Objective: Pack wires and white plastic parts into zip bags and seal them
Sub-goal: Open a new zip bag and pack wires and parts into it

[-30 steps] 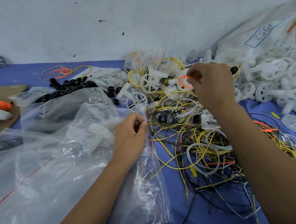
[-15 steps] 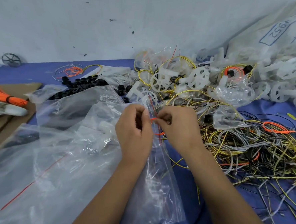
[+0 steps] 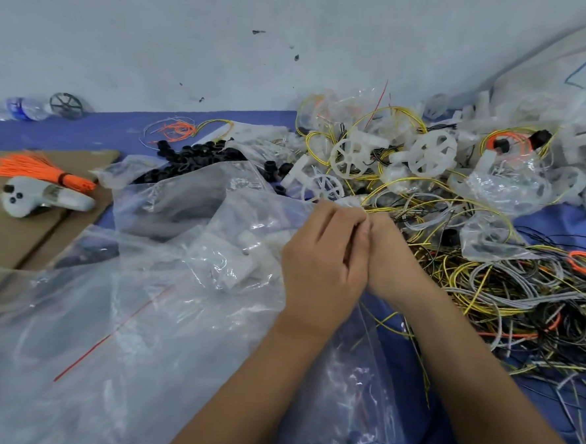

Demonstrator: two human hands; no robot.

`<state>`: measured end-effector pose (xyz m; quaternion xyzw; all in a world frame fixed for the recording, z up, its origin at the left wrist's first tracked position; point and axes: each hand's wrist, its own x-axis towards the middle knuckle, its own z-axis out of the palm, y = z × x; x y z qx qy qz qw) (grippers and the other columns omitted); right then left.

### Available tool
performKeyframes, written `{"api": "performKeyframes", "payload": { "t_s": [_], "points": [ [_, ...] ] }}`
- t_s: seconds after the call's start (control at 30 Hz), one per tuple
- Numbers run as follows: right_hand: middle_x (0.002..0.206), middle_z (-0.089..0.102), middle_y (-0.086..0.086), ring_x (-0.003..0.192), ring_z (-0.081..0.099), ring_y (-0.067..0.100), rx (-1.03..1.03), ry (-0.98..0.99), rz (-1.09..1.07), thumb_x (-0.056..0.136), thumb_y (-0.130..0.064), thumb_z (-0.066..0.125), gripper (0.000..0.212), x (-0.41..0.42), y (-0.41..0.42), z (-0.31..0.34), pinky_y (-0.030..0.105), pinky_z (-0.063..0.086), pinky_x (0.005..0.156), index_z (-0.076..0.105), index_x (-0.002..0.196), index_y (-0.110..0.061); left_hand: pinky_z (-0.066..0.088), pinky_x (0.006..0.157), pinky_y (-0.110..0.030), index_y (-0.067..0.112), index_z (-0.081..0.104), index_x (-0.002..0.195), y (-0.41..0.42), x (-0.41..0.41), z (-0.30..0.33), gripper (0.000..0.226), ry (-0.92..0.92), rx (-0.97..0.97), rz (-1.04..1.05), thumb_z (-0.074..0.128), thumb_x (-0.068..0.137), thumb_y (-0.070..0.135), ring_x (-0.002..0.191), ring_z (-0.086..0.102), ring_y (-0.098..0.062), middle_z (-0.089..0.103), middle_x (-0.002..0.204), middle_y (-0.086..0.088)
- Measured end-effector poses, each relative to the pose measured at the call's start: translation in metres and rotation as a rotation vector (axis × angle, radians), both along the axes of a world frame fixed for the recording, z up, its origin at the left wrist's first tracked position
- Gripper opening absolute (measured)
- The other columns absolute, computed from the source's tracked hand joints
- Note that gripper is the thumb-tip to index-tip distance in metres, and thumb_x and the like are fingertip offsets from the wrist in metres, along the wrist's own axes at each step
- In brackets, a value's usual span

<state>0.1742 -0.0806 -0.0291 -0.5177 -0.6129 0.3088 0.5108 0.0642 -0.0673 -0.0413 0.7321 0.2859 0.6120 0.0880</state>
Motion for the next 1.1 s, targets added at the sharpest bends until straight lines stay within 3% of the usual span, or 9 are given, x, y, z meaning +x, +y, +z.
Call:
{"api": "performKeyframes", "payload": {
  "t_s": [0.1, 0.27, 0.4, 0.5, 0.6, 0.7, 0.93, 1.03, 1.1],
  "points": [
    [0.059, 0.042, -0.008, 0.054, 0.034, -0.003, -0.02, -0.021, -0.021, 0.09, 0.02, 0.046, 0.044, -0.006, 0.007, -0.001, 0.02, 0.031, 0.052, 0.047, 0.062, -0.013, 0.041, 0.067, -0.018, 0.0, 0.071, 0.089, -0.002, 0.002, 0.0, 0.006, 0.001, 0.033, 0.001, 0.068, 0.09, -0.005, 0.074, 0.056, -0.016, 0.063, 0.086, -0.008],
    [0.061, 0.042, -0.005, 0.052, 0.041, -0.002, -0.136, 0.298, 0.075, 0.097, 0.018, 0.034, 0.042, -0.015, 0.014, 0.001, 0.016, 0.036, 0.052, 0.043, 0.071, -0.013, 0.045, 0.063, -0.033, -0.001, 0.07, 0.089, 0.0, 0.001, 0.001, 0.007, -0.025, 0.004, 0.006, 0.069, 0.086, -0.008, 0.073, 0.056, -0.022, 0.063, 0.085, -0.01],
    [0.065, 0.056, -0.006, 0.061, 0.05, 0.005, -0.134, 0.087, 0.156, 0.095, 0.016, 0.046, 0.049, -0.009, 0.005, 0.003, 0.023, 0.042, 0.056, 0.065, 0.073, -0.024, 0.039, 0.069, -0.017, 0.0, 0.07, 0.09, 0.002, -0.002, 0.0, 0.004, -0.072, -0.082, 0.003, 0.068, 0.09, -0.003, 0.074, 0.051, -0.013, 0.063, 0.086, -0.008],
    [0.066, 0.055, 0.009, 0.062, 0.049, 0.017, -0.116, 0.043, 0.081, 0.091, 0.016, 0.05, 0.037, -0.006, 0.008, 0.002, 0.033, 0.04, 0.053, 0.065, 0.072, -0.011, 0.034, 0.073, -0.009, 0.001, 0.069, 0.088, 0.004, -0.003, 0.0, 0.005, -0.117, -0.125, 0.015, 0.069, 0.09, -0.004, 0.075, 0.044, -0.006, 0.062, 0.084, -0.007],
    [0.067, 0.047, 0.005, 0.065, 0.043, 0.01, -0.071, 0.023, 0.062, 0.092, 0.015, 0.049, 0.027, -0.011, 0.012, 0.002, 0.027, 0.037, 0.055, 0.056, 0.072, -0.002, 0.033, 0.073, -0.009, 0.001, 0.068, 0.088, 0.005, -0.002, -0.001, 0.006, -0.116, -0.126, 0.014, 0.069, 0.091, -0.004, 0.075, 0.044, -0.006, 0.061, 0.083, -0.006],
    [0.066, 0.046, -0.007, 0.061, 0.041, 0.001, -0.039, -0.076, -0.059, 0.094, 0.016, 0.048, 0.044, -0.016, 0.015, -0.001, 0.014, 0.037, 0.057, 0.048, 0.07, -0.021, 0.034, 0.073, -0.01, 0.002, 0.068, 0.087, 0.005, -0.002, -0.002, 0.007, -0.126, -0.123, 0.013, 0.07, 0.091, -0.004, 0.074, 0.045, -0.006, 0.061, 0.083, -0.005],
    [0.064, 0.05, -0.005, 0.06, 0.042, 0.003, -0.181, -0.304, -0.127, 0.095, 0.006, 0.053, 0.04, -0.022, 0.017, -0.003, 0.022, 0.04, 0.055, 0.051, 0.065, -0.02, 0.033, 0.073, -0.008, 0.005, 0.067, 0.086, 0.011, -0.005, -0.004, 0.01, -0.119, -0.161, 0.002, 0.069, 0.089, -0.005, 0.075, 0.047, -0.002, 0.06, 0.083, 0.001],
    [0.067, 0.061, 0.013, 0.065, 0.049, 0.014, -0.146, -0.48, -0.097, 0.09, 0.009, 0.055, 0.022, -0.019, 0.011, 0.001, 0.038, 0.045, 0.058, 0.06, 0.071, -0.002, 0.037, 0.074, -0.011, 0.007, 0.067, 0.088, 0.012, -0.005, -0.007, 0.011, -0.108, -0.179, -0.019, 0.068, 0.09, -0.003, 0.077, 0.054, -0.007, 0.062, 0.083, 0.003],
    [0.056, 0.057, 0.006, 0.055, 0.048, 0.011, -0.122, -0.59, -0.138, 0.081, 0.006, 0.06, 0.025, -0.009, 0.009, 0.007, 0.034, 0.041, 0.05, 0.059, 0.061, -0.009, 0.04, 0.075, -0.013, 0.01, 0.066, 0.088, 0.014, -0.003, -0.007, 0.01, -0.113, -0.185, -0.025, 0.068, 0.093, 0.001, 0.079, 0.058, -0.009, 0.063, 0.084, 0.005]
  ]
}}
